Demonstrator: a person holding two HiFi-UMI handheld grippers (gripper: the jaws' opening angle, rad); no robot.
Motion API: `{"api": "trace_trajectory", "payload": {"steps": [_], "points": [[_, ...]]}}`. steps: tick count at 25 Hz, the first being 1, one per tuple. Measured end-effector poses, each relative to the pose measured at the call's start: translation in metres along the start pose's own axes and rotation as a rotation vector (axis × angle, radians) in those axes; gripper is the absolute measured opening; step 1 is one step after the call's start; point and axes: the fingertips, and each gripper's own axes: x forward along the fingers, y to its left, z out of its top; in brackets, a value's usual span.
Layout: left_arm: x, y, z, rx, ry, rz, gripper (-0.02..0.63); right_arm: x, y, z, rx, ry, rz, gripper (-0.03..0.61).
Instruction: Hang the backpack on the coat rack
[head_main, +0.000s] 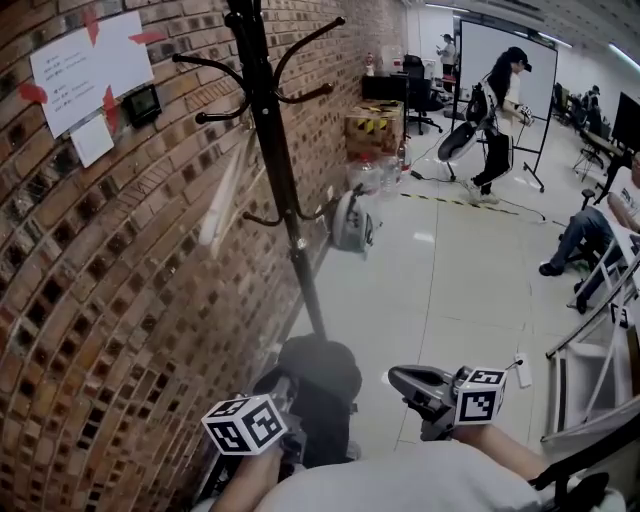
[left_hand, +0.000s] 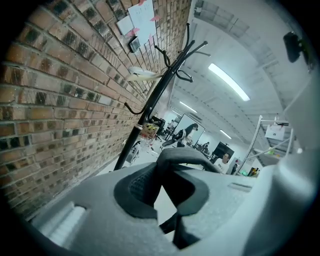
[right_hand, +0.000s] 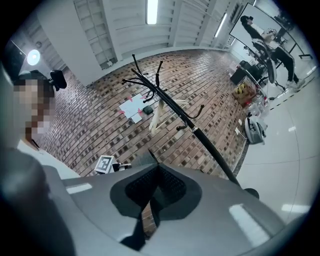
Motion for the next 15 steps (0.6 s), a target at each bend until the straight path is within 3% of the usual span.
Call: {"api": "trace_trajectory", "payload": {"steps": [15], "points": [[0.075,0.050,0.100,0.040,-0.069,0.030,0.025,0.030,-0.046,0.050,-0.007,-0.091,-0.071,-0.002]]}}
